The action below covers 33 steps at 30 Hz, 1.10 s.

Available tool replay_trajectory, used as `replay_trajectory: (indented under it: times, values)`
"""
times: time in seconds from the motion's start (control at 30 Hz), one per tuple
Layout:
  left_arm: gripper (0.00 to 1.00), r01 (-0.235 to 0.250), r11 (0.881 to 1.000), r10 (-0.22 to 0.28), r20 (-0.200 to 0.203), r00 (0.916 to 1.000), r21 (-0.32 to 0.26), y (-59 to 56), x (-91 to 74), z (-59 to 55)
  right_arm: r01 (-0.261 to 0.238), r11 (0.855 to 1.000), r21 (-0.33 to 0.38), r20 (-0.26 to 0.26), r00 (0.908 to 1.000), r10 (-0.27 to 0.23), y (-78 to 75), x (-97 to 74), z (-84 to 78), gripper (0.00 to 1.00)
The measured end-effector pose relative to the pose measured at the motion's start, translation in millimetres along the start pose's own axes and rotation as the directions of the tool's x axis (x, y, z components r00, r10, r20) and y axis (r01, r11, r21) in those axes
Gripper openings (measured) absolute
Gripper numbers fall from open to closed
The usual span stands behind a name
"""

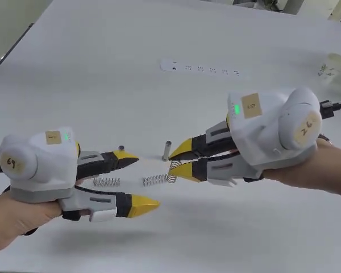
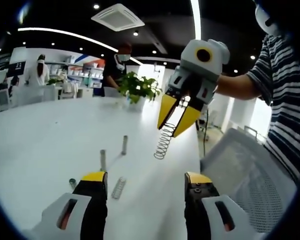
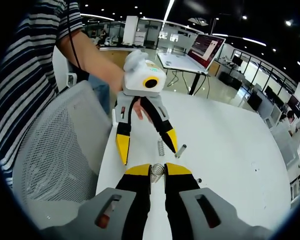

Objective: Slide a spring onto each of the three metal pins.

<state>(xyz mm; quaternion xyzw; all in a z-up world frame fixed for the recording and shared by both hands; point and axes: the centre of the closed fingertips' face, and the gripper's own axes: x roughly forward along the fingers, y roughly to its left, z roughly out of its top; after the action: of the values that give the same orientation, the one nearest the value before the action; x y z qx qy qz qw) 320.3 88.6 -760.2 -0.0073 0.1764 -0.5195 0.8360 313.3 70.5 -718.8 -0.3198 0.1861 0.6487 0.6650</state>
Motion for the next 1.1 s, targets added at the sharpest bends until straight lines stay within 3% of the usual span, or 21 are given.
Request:
replay_trajectory:
  times: [0.2, 0.67, 0.8, 1.1]
  values:
    - [0.72, -0.047, 0.999, 0.047, 0.024, 0.9986, -0.007, 7.6, -10.0, 4.7, 0.014, 1.000, 0.004, -0.006, 0.9999, -0.013, -4.0, -1.7, -2.9, 0.07]
    - [0.98, -0.151, 0.988, 0.153, 0.051, 0.9869, -0.036, 32.4, -32.7, 1.3, 0.037, 0.999, 0.025, -0.012, 0.9993, -0.036, -9.4, -4.7, -8.9, 0.07]
    - [0.98, -0.168, 0.985, 0.169, 0.039, 0.9848, -0.044, 36.9, -38.8, -5.6, 0.044, 0.999, 0.028, -0.015, 0.9990, -0.043, -11.0, -5.6, -11.1, 0.07]
    - [0.98, -0.201, 0.978, 0.203, 0.040, 0.9784, -0.050, 43.4, -46.5, -8.9, 0.059, 0.997, 0.044, -0.035, 0.9977, -0.057, -15.9, -7.3, -24.1, 0.07]
